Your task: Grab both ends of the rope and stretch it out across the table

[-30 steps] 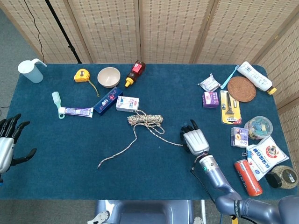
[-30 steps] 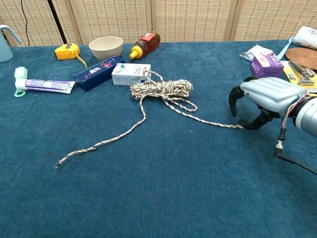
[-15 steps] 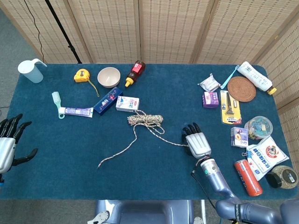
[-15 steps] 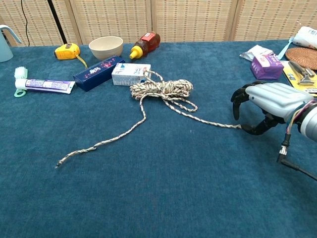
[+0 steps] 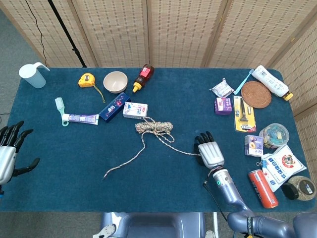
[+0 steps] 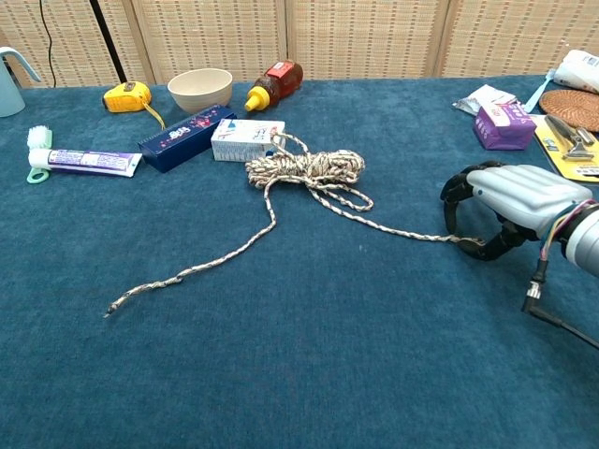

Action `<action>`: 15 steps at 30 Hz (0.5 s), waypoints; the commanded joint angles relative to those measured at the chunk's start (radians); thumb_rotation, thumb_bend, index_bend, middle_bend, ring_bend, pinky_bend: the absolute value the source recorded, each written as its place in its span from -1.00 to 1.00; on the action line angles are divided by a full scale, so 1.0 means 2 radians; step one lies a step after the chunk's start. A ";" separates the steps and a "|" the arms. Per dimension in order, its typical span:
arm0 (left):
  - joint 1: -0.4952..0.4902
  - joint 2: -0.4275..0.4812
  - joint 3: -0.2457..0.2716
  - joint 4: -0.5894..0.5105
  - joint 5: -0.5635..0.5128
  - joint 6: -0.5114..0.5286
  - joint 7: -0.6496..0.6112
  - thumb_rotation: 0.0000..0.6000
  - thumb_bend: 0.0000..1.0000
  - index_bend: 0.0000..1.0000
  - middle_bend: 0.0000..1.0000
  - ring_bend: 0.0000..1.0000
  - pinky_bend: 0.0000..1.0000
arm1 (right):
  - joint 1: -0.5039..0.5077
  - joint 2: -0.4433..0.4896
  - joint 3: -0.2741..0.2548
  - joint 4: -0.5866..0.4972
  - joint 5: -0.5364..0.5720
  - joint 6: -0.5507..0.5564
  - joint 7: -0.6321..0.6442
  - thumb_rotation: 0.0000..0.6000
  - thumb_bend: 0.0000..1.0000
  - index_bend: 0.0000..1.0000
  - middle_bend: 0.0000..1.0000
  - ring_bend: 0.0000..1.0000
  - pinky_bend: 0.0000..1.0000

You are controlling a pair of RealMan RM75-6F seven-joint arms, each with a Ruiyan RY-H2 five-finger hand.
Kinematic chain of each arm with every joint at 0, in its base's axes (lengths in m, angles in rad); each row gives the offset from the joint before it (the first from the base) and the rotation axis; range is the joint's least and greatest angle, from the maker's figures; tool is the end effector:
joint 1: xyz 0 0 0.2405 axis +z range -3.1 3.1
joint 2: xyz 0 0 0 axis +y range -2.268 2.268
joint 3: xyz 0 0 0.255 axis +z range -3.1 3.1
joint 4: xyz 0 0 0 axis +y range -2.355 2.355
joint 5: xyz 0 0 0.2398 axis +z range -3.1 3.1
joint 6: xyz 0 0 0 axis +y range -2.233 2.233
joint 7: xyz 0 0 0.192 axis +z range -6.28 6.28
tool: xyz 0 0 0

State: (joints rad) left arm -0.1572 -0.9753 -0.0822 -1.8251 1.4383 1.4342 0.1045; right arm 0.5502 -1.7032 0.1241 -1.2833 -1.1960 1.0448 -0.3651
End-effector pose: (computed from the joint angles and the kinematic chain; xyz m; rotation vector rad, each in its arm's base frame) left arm -0.2779 0.2562 0.1549 -1.4172 -0.8722 -0.9034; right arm -0.2134 -0.3551 -0.0947 1.7645 -0.9606 0.7957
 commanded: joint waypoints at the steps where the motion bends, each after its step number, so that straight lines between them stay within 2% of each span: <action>1: 0.000 0.000 0.000 0.000 0.000 0.000 0.000 0.68 -0.55 -0.65 -1.00 -1.00 -1.00 | 0.000 -0.002 0.000 0.003 0.001 -0.001 0.001 1.00 -0.13 -0.04 -0.57 -0.81 -1.00; 15: 0.002 0.003 0.000 -0.001 0.000 0.004 -0.001 0.69 -0.55 -0.65 -1.00 -1.00 -1.00 | -0.001 -0.011 0.003 0.023 0.002 -0.005 0.013 1.00 -0.11 0.03 -0.50 -0.76 -1.00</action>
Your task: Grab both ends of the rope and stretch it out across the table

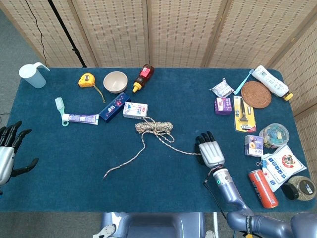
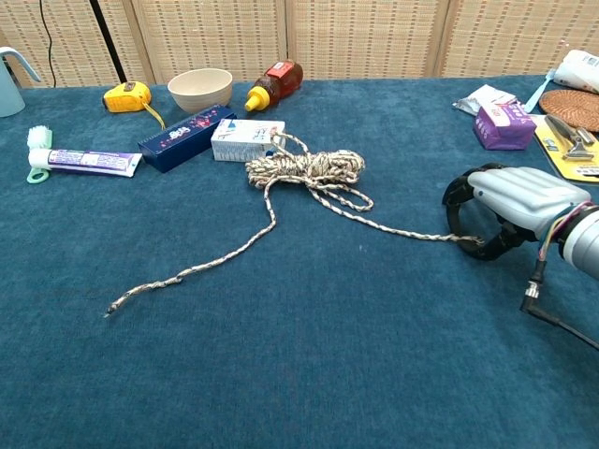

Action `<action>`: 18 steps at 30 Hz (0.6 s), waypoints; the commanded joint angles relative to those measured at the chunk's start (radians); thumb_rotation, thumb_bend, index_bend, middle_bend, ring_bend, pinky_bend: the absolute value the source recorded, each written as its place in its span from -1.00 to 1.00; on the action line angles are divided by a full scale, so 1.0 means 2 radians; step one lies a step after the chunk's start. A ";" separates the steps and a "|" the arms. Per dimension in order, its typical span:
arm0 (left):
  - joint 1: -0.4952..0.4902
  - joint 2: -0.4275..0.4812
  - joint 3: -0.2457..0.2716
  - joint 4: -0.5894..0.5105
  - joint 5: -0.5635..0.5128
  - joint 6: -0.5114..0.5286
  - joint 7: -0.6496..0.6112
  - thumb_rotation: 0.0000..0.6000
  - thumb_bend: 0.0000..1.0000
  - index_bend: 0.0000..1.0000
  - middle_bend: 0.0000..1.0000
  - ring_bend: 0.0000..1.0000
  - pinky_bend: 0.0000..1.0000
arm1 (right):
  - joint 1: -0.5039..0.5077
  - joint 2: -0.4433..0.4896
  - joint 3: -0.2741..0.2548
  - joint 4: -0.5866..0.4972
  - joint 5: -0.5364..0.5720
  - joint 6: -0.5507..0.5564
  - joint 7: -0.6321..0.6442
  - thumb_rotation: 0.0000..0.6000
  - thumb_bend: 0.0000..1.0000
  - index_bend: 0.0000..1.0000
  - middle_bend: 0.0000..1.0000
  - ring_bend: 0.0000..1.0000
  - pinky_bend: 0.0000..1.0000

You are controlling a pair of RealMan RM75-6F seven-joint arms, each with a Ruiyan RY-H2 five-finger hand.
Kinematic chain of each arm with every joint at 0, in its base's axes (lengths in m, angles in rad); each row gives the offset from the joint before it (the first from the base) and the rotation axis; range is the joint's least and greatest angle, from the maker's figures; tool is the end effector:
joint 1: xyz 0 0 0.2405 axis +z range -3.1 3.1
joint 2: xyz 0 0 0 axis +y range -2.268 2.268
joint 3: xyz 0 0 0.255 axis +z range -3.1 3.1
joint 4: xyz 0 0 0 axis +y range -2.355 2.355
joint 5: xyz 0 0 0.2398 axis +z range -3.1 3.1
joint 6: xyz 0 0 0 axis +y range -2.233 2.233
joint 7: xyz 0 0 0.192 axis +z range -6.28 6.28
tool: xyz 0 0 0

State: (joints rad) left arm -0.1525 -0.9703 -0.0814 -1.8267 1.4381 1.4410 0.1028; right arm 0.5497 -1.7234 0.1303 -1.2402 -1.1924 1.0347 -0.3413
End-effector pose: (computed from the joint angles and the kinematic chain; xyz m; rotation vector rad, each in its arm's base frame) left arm -0.2789 0.2547 0.1574 -1.4107 -0.8695 -0.9020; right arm -0.2202 -0.3590 -0.0978 1.7474 -0.9773 0.7898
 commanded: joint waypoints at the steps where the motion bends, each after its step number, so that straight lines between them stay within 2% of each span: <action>1: 0.000 0.000 0.000 0.000 0.000 0.001 0.000 0.69 -0.55 -0.65 -1.00 -1.00 -1.00 | 0.000 -0.001 0.001 0.002 0.000 0.000 0.002 1.00 -0.11 0.03 -0.50 -0.76 -1.00; 18: -0.001 0.001 0.001 0.000 0.001 -0.002 0.001 0.69 -0.55 -0.65 -1.00 -1.00 -1.00 | 0.001 -0.004 0.006 0.006 -0.006 0.000 0.013 1.00 -0.05 0.14 -0.40 -0.66 -1.00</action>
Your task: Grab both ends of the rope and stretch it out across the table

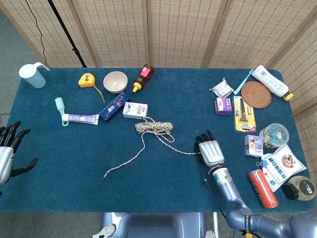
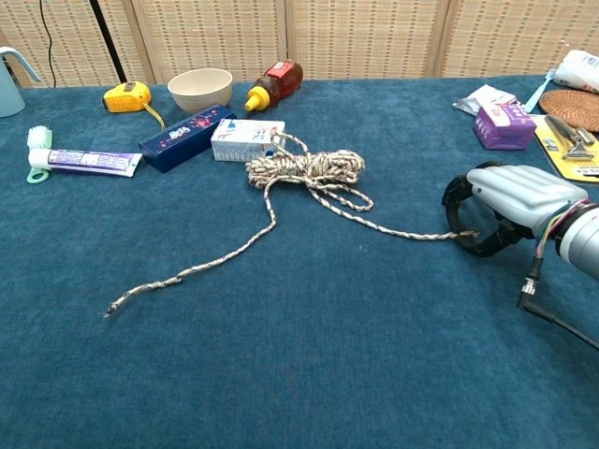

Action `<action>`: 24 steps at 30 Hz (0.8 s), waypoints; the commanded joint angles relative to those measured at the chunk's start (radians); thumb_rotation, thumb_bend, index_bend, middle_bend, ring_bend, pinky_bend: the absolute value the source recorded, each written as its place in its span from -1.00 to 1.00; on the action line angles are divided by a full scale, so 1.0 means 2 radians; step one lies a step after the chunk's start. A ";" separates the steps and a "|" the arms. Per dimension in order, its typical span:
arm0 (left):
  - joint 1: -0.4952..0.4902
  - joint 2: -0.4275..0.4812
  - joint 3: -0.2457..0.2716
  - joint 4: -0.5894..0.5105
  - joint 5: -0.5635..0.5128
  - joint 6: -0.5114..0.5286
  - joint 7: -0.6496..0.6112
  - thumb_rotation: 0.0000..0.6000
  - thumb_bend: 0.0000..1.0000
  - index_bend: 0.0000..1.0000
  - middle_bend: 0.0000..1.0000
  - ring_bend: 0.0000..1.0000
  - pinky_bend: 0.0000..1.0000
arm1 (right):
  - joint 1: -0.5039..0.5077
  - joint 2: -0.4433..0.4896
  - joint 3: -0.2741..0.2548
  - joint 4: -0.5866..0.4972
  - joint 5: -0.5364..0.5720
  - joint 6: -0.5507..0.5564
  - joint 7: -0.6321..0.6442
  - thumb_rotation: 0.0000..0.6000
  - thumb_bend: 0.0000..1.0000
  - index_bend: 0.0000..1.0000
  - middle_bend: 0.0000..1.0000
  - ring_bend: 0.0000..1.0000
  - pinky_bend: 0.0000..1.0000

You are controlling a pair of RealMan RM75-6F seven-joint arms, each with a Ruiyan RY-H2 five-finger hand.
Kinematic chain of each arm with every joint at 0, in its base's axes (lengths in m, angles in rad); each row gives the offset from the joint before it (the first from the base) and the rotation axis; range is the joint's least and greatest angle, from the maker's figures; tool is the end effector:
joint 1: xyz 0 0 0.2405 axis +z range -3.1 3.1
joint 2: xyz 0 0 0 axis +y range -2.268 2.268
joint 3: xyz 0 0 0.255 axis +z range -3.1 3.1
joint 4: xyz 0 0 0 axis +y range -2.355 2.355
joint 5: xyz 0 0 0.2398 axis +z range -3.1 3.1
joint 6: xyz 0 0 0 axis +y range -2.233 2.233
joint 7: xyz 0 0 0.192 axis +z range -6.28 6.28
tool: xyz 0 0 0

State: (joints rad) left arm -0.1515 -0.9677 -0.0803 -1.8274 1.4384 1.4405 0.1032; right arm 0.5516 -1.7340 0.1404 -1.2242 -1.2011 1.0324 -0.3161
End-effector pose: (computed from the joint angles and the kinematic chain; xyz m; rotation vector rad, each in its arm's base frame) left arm -0.2793 0.2542 0.1578 -1.4118 -0.8693 -0.8986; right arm -0.2185 -0.3621 -0.0985 1.7358 -0.9906 0.8114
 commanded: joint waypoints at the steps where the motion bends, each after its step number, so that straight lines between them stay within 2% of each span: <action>1: -0.002 0.000 0.001 0.001 0.002 -0.004 0.001 0.69 -0.55 -0.65 -1.00 -1.00 -1.00 | 0.000 0.002 0.001 -0.003 -0.002 0.002 0.001 1.00 -0.04 0.14 -0.40 -0.65 -1.00; 9: -0.027 -0.007 0.008 0.015 0.034 -0.036 0.005 0.69 -0.55 -0.59 -1.00 -1.00 -1.00 | -0.004 0.014 0.000 -0.030 -0.008 0.009 0.000 1.00 -0.02 0.16 -0.38 -0.62 -1.00; 12: -0.043 -0.016 0.010 0.025 0.052 -0.053 0.001 0.76 -0.55 -0.53 -0.96 -0.97 -1.00 | -0.004 0.017 -0.001 -0.037 -0.008 0.011 -0.003 1.00 -0.02 0.16 -0.38 -0.62 -1.00; 18: -0.103 -0.044 0.011 0.073 0.127 -0.098 -0.022 0.99 -0.55 -0.43 -0.88 -0.90 -1.00 | -0.006 0.017 0.003 -0.047 -0.002 0.015 -0.009 1.00 -0.02 0.16 -0.37 -0.62 -1.00; 24: -0.154 -0.074 0.029 0.114 0.197 -0.134 -0.033 1.00 -0.55 -0.41 -0.86 -0.90 -1.00 | -0.007 0.017 0.003 -0.053 0.001 0.017 -0.015 1.00 -0.02 0.16 -0.37 -0.62 -1.00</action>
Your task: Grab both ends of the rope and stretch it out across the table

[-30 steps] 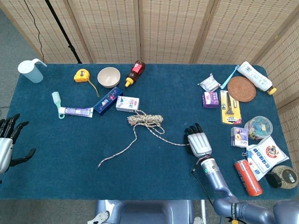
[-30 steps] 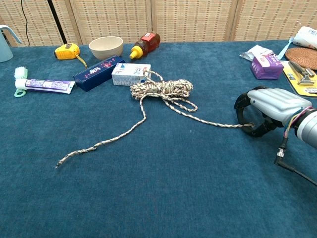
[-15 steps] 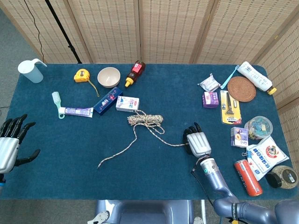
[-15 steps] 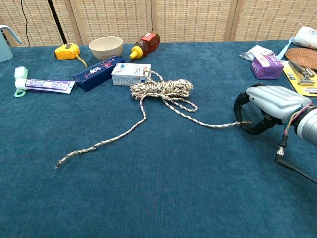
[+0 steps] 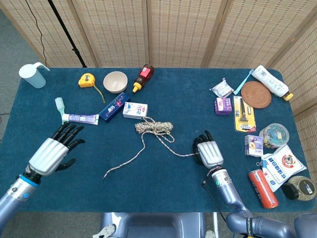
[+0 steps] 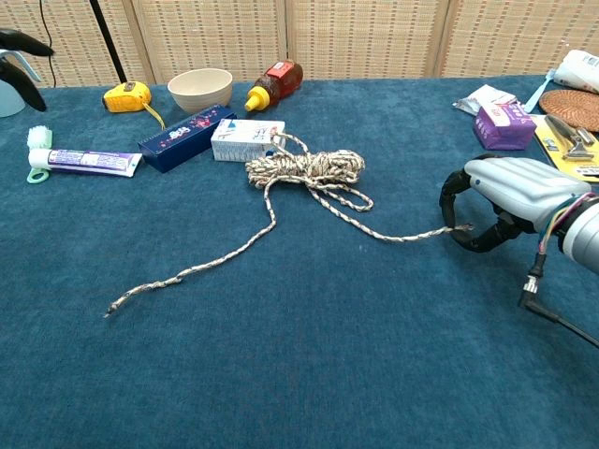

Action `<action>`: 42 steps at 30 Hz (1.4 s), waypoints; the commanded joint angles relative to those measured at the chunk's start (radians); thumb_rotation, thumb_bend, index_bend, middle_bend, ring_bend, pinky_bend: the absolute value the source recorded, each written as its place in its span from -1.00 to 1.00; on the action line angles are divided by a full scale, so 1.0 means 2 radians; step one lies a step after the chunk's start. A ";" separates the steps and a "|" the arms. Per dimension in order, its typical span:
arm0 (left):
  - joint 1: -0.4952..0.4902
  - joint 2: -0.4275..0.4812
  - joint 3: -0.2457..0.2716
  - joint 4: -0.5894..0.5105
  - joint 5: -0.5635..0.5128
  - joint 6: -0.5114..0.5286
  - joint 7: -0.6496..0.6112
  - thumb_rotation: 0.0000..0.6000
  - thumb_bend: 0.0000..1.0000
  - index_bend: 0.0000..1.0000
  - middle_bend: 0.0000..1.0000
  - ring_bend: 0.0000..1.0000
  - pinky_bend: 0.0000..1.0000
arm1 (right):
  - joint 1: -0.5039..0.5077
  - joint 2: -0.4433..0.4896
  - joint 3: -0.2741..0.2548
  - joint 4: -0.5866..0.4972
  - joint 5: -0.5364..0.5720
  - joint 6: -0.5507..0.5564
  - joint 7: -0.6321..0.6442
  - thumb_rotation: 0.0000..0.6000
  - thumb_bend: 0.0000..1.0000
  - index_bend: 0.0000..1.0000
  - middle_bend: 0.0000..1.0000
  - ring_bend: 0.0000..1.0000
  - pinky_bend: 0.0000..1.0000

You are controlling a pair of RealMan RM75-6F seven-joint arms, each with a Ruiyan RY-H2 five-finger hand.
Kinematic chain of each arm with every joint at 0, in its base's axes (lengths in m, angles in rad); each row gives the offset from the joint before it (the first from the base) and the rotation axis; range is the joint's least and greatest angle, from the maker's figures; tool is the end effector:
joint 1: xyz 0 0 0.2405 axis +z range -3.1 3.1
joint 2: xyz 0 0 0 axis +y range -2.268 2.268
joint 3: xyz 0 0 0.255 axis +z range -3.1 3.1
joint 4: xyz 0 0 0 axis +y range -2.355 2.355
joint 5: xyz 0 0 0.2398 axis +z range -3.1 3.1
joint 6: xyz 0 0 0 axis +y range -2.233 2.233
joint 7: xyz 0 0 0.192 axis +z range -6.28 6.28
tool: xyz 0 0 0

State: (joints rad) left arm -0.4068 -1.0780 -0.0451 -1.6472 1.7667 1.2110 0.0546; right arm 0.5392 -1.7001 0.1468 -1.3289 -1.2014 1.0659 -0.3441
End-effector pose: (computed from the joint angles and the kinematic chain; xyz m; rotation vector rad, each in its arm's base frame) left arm -0.2124 0.2982 0.0731 -1.9786 -0.6273 -0.9831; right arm -0.2009 -0.3535 -0.0901 1.7275 -1.0037 0.8625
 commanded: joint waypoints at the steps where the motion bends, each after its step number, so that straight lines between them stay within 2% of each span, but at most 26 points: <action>1: -0.032 -0.023 0.015 0.029 0.042 -0.021 -0.011 1.00 -0.55 -0.41 -0.86 -0.91 -1.00 | 0.000 0.000 0.000 -0.001 0.001 0.001 -0.002 1.00 -0.02 0.16 -0.37 -0.62 -1.00; 10: -0.080 -0.060 0.044 0.077 0.106 -0.057 -0.001 1.00 -0.54 -0.37 -1.00 -1.00 -1.00 | -0.002 -0.001 -0.001 -0.002 0.005 0.000 -0.003 1.00 -0.01 0.16 -0.37 -0.62 -1.00; 18: -0.101 -0.089 0.062 0.124 0.127 -0.056 0.001 1.00 -0.53 -0.33 -1.00 -1.00 -1.00 | -0.001 -0.004 -0.001 0.002 0.004 -0.002 0.001 1.00 0.00 0.17 -0.37 -0.62 -1.00; 30: -0.110 -0.128 0.084 0.182 0.124 -0.041 -0.018 1.00 -0.53 -0.32 -1.00 -1.00 -1.00 | 0.001 -0.009 -0.002 0.011 0.007 -0.010 0.007 1.00 0.01 0.17 -0.37 -0.62 -1.00; 42: -0.121 -0.182 0.105 0.241 0.123 -0.031 -0.045 1.00 -0.53 -0.14 -1.00 -1.00 -1.00 | 0.002 -0.014 -0.001 0.023 0.011 -0.018 0.015 1.00 0.02 0.17 -0.37 -0.62 -1.00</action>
State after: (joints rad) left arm -0.6470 -1.4348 0.1589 -1.1725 2.0142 1.1466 -0.0285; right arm 0.5431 -1.7277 0.1447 -1.2834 -1.1794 1.0301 -0.3150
